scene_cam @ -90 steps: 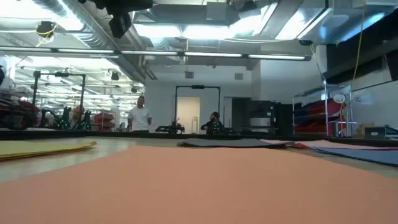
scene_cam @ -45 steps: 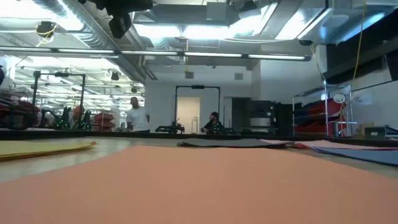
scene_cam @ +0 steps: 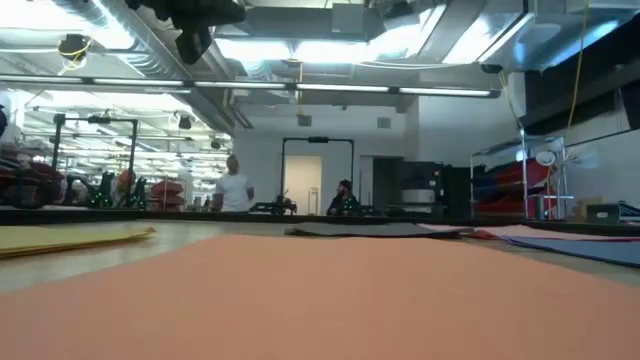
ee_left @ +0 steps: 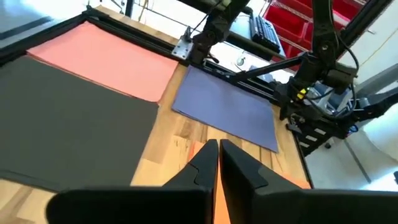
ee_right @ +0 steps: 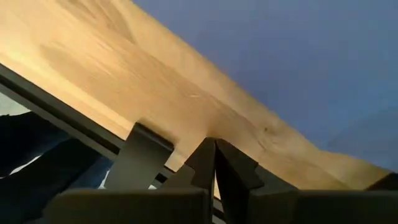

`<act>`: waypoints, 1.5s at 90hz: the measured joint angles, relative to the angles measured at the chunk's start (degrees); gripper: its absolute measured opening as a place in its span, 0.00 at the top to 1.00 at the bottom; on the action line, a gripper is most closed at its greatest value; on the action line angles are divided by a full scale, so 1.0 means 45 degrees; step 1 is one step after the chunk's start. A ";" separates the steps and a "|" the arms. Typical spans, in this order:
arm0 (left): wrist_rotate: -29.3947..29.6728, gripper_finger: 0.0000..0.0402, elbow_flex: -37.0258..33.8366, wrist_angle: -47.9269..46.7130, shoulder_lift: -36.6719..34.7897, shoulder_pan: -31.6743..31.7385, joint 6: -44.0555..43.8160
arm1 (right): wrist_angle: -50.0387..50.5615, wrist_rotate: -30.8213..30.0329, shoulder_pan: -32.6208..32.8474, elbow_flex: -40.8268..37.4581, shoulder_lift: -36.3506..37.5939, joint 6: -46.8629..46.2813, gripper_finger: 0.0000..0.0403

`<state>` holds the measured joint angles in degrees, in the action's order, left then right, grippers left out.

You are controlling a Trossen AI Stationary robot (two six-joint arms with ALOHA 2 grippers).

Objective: Organize paper
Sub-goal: Stack the blue paper on top of the stacked blue papers

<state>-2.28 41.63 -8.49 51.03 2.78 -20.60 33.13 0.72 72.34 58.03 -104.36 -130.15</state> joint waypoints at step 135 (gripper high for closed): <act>-0.0010 1.00 -0.0002 0.0024 0.0000 0.0001 -0.0087 | 0.0475 -0.0473 0.0003 -0.0040 0.0024 0.0121 1.00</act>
<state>-2.33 41.62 -8.38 51.03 2.79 -20.99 35.27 -1.41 72.36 57.84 -104.25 -129.60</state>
